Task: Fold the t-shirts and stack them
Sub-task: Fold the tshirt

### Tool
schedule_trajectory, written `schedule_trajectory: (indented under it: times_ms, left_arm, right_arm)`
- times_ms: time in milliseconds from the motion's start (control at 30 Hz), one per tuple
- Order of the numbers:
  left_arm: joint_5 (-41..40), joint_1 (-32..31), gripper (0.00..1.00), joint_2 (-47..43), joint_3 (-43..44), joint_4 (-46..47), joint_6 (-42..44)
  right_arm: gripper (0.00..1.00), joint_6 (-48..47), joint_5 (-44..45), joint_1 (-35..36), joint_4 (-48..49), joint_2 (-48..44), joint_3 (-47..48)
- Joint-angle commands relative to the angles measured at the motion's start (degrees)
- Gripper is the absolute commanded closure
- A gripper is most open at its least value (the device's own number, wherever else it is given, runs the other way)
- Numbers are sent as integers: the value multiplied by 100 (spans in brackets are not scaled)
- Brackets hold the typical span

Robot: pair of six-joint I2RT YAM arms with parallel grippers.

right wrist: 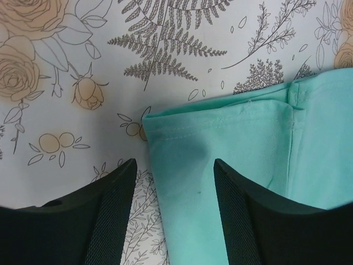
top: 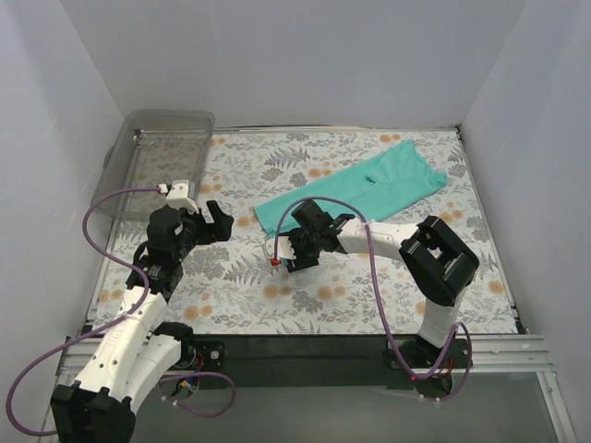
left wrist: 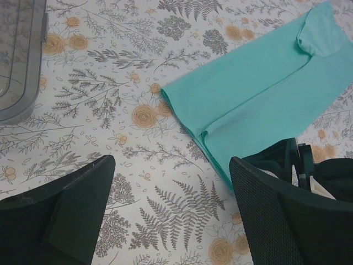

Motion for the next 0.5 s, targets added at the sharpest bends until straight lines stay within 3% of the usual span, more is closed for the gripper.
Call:
schedule_trajectory:
  times_ms: [0,200,333,400,467]
  left_arm:
    - [-181,32,22,-144,-77,82,20]
    - [-260,32,22,-197,-86,91,29]
    - [-269,32,22,-197,-77,91,38]
    - [-260,32,22,-197,-77,91,29]
    - [-251,32,22,-180,-86,99,29]
  right_arm:
    - [46,173,38,69,266,189,232]
    - [56,191,38,183,346,339,180]
    - [78,138,-23,210,337,322,48]
    - [98,77,-41,227,328,235,-118]
    - [99,-46,-119,254,293,138,-277]
